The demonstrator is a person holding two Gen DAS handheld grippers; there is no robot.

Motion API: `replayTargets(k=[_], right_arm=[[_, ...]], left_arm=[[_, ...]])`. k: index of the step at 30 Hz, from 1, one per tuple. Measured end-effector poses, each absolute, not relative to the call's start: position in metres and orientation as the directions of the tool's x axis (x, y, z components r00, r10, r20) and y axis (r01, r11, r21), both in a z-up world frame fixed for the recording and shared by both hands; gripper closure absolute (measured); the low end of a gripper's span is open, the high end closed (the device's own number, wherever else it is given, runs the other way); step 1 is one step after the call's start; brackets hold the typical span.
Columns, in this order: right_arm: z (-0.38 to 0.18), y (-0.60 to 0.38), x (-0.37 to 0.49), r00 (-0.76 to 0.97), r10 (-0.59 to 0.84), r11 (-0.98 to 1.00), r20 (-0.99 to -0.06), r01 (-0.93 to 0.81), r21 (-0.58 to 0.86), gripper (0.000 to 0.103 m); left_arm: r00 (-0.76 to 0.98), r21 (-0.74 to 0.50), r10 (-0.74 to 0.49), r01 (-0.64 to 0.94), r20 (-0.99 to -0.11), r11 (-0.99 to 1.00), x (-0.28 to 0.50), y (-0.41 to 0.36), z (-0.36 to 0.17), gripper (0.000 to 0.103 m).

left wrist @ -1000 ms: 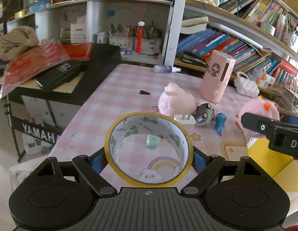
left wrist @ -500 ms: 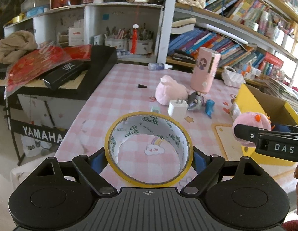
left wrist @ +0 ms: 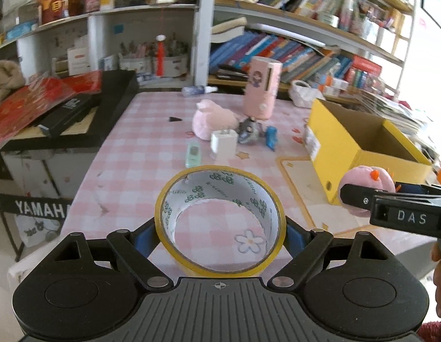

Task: Organize objects
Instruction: 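Carry the chick and tape roll with both tools over the yellow box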

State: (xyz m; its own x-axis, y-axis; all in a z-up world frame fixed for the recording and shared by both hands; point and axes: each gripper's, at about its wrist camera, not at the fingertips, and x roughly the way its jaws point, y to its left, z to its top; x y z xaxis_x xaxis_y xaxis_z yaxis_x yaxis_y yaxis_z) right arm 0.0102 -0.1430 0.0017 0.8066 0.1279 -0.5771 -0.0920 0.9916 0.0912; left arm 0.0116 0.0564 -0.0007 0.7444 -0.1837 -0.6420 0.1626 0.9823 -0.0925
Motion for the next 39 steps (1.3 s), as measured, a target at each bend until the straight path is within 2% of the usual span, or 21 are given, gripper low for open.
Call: replayTargets(k=[8,19,39], right_arm=[[-0.003,-0.162,-0.017,0.808,0.055,0.993,-0.587,0.015,0.114,0.024],[-0.010,-0.166,-0.051,0.805,0.013,0.992,-0.593,0.064,0.109,0.024],[-0.010,-0.212,-0.105,0.785,-0.167,0.956,-0.596,0.277,0.096,0.024]], left_arm=[[0.738,-0.075,-0.237,0.246,-0.632,0.966,-0.006,0.044,0.000,0.015],[0.707,-0.079,-0.305,0.334,-0.638,0.939,-0.022,0.030,-0.004,0.015],[0.634,-0.080,-0.462,0.535,-0.619,0.841,-0.028,-0.030,-0.005,0.015]])
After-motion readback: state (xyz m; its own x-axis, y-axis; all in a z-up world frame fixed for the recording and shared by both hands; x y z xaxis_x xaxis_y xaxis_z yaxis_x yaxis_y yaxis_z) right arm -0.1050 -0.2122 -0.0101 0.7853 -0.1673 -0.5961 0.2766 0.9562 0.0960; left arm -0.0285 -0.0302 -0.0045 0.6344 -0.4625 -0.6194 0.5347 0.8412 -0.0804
